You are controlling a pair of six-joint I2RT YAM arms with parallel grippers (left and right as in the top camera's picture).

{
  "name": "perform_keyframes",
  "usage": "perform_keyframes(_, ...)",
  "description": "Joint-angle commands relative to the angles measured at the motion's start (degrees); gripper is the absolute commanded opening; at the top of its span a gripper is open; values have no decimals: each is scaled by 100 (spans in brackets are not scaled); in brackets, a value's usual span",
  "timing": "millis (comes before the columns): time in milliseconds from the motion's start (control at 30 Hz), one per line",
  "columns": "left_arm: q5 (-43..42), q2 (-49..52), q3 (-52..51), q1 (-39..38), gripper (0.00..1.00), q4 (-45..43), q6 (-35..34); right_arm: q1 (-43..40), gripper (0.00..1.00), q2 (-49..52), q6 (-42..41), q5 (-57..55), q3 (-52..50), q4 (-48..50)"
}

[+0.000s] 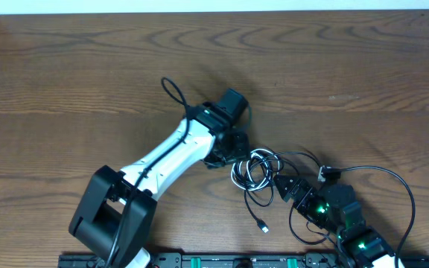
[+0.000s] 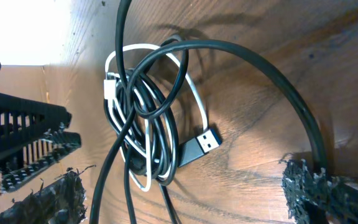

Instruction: Untangle cables

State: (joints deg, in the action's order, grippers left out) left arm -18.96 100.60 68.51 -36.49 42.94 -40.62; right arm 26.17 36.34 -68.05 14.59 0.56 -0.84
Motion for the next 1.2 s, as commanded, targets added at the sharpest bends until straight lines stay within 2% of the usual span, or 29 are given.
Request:
perform_keyframes(0, 68, 15, -125, -328, 66, -184, -208, 50, 99, 4, -136, 59, -24, -22)
perform_keyframes(233, 942, 37, -127, -750, 66, -448, -323, 50, 99, 4, -136, 59, -24, -22)
perform_keyframes(467, 964, 142, -136, -754, 66, -472, -367, 50, 99, 4, -136, 59, -24, -22)
perform_keyframes(800, 955, 879, -197, -774, 65, -629, -798, 50, 99, 4, -136, 57, -24, -22)
perform_keyframes(900, 955, 1110, -197, -776, 52, -730, -951, 50, 99, 4, -136, 57, -24, -22)
perform_keyframes(1033, 938, 1340, -197, -774, 8, -772, -966, 50, 99, 4, -136, 57, -24, -22)
perform_keyframes(1167, 935, 1316, -195, -767, 7, -767, -962, 50, 99, 4, -136, 57, -24, -22)
